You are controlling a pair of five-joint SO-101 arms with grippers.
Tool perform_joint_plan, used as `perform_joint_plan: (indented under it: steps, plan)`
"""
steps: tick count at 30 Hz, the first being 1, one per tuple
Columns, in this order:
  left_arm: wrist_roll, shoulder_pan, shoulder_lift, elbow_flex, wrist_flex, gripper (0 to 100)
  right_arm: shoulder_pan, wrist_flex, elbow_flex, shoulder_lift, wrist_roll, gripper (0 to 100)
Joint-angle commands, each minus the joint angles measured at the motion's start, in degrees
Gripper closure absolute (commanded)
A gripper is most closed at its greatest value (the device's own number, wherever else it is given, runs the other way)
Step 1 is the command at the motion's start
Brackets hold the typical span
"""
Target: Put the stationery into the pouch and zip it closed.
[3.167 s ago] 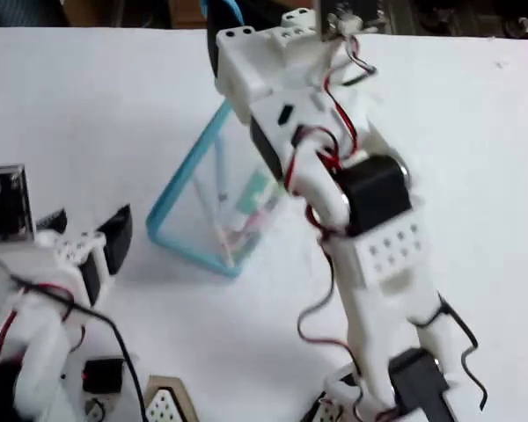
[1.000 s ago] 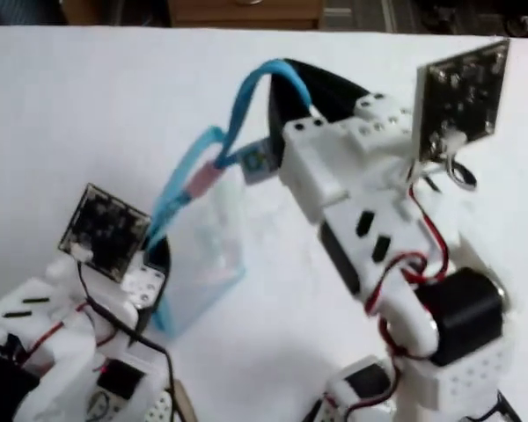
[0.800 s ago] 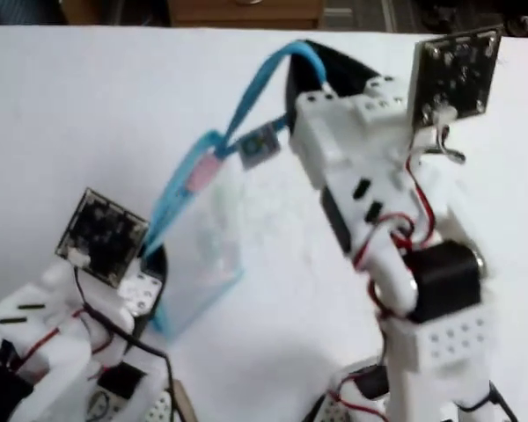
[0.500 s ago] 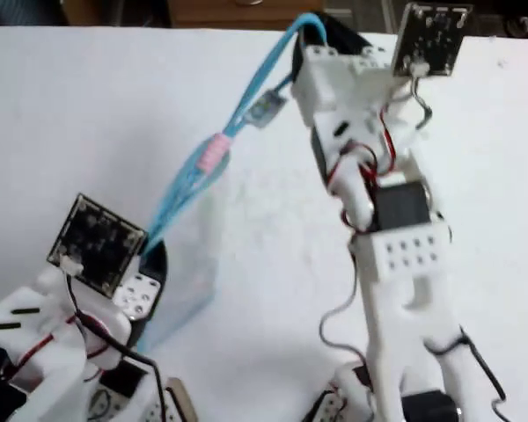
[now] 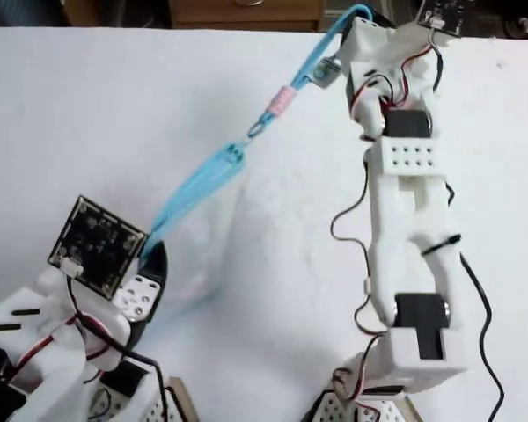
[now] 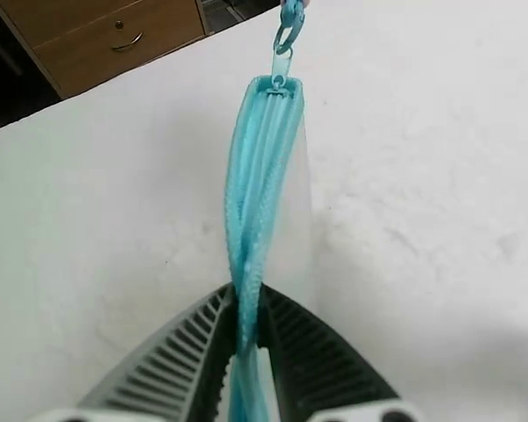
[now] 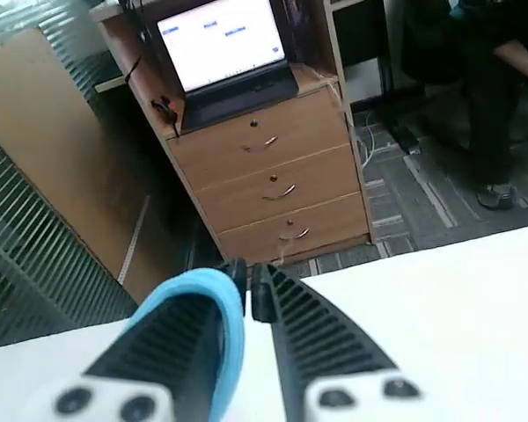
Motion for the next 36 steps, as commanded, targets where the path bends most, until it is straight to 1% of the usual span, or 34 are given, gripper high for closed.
perform_joint_plan:
  steps: [1,10,12,15,17,19,21,24,28,29,31,33,36]
  plan:
    - [-0.35,0.13,-0.57,-1.76,0.53,98,5.05,-1.63,-5.19,1.27,-0.35,98.2]
    - [-0.35,0.13,-0.57,-1.76,0.53,98,5.14,-1.54,-5.63,2.07,-0.26,98.2]
    - [-0.53,0.13,-0.57,-1.76,0.53,98,4.88,1.63,-5.71,1.27,0.26,98.2]
    - [-0.62,-0.22,-0.57,-1.76,0.18,98,1.27,13.23,-7.3,-3.74,9.23,97.8]
    - [-0.7,-0.31,-0.31,-1.49,-0.26,98,-2.51,21.05,-7.3,-7.52,15.38,97.7]
    - [-0.7,-0.66,-0.22,-0.7,-2.55,98,-6.11,27.74,-7.3,-11.12,21.01,97.7]
    - [-0.62,-2.68,-0.22,-0.62,-5.1,98,-9.36,33.01,-7.3,-14.2,24.44,96.6]
    - [-0.62,-5.05,-0.22,-0.62,-9.23,98,-12.88,39.08,-7.3,-18.95,26.2,87.6]
    - [-0.18,-6.29,-0.13,-2.2,-13.8,98,-16.84,44.18,-7.3,-25.27,26.46,68.7]
    - [0.26,-6.29,-0.04,-2.29,-15.03,98,-17.71,44.97,-7.3,-26.68,26.46,64.4]
    - [3.43,-6.37,1.19,-2.46,-17.32,98,-18.95,45.85,-7.3,-29.32,26.46,57.3]
    - [6.07,-8.22,3.3,-2.29,-19.78,98,-19.56,46.73,-7.3,-31.78,26.46,53.2]
    - [6.42,-14.64,7.69,-2.2,-25.41,98,-19.47,49.45,-7.3,-35.03,26.46,52.6]
